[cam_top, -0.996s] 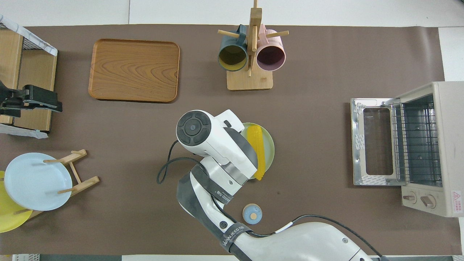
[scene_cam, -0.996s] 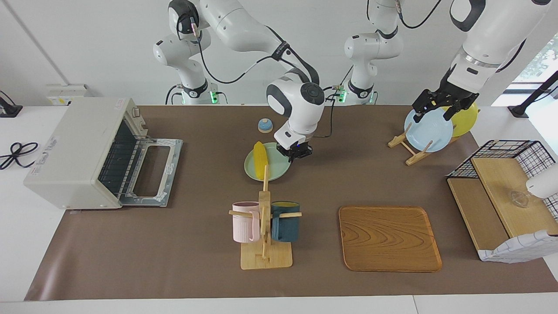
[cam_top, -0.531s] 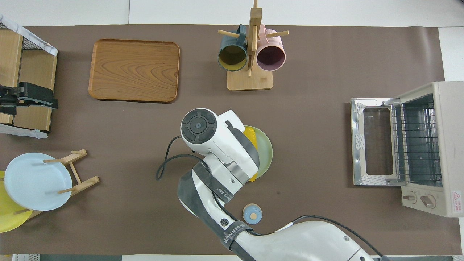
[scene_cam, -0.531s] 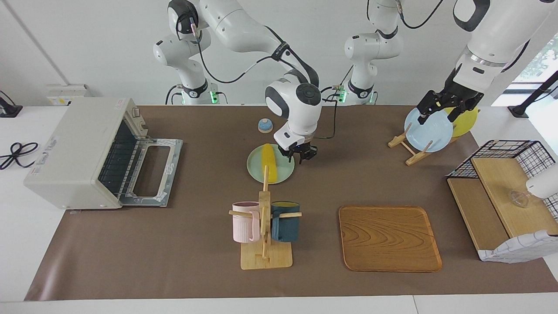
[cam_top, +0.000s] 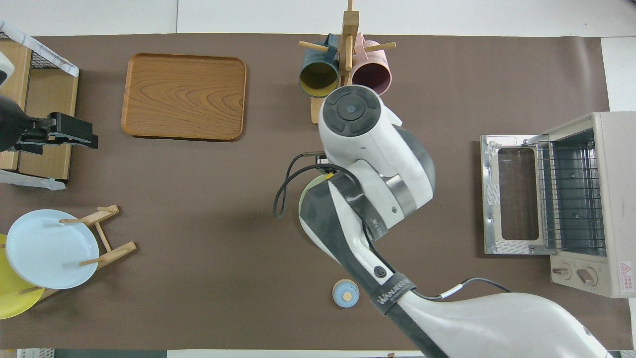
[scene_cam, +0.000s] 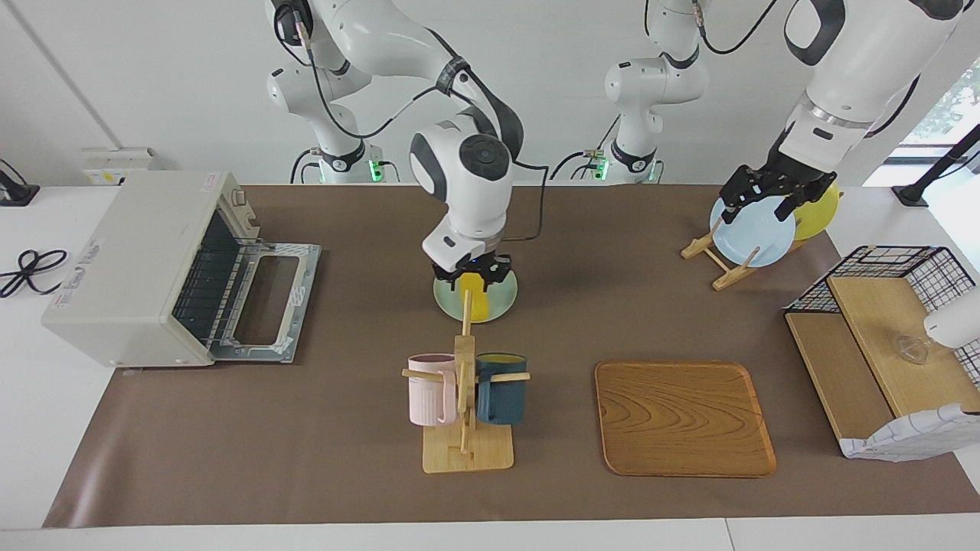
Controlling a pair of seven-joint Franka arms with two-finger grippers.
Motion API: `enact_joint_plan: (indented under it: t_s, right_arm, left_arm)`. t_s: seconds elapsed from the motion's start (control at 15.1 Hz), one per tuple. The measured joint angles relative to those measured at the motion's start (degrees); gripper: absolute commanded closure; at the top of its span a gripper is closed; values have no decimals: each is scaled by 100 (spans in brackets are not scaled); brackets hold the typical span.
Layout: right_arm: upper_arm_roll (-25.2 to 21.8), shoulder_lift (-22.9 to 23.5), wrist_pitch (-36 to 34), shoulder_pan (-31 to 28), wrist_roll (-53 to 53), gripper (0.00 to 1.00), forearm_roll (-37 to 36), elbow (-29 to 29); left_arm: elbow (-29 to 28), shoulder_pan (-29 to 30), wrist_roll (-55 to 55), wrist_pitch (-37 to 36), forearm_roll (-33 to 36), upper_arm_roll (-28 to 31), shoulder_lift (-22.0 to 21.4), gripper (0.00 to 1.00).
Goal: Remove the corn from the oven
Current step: 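Carry the plate with corn to the table center and lower it, then release the plate with the right gripper while the left gripper reaches the corn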
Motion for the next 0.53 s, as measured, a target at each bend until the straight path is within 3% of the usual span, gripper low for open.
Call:
enact_joint_plan:
  t_s: [0.07,0.13,0.33,0.53]
  right_arm:
    - [-6,-119,-64,-198,-152,96,-58,-182]
    - [-6,-226,-56,-363,-231,100,-126,-446]
    - [-6,-497,434,-662,-358,100,-652,-1526]
    - [-7,-685,1023,-1120,-755,100,-893,-2358]
  left_arm:
    - [-3,-122,0,31,-11,-7,54,0]
    - [-10,-267,0,67,-15,-16,112,0]
    - [-43,-733,-71,156,-22,-35,302,0]
    - [-360,-1403,-635,685,-38,-49,447,0]
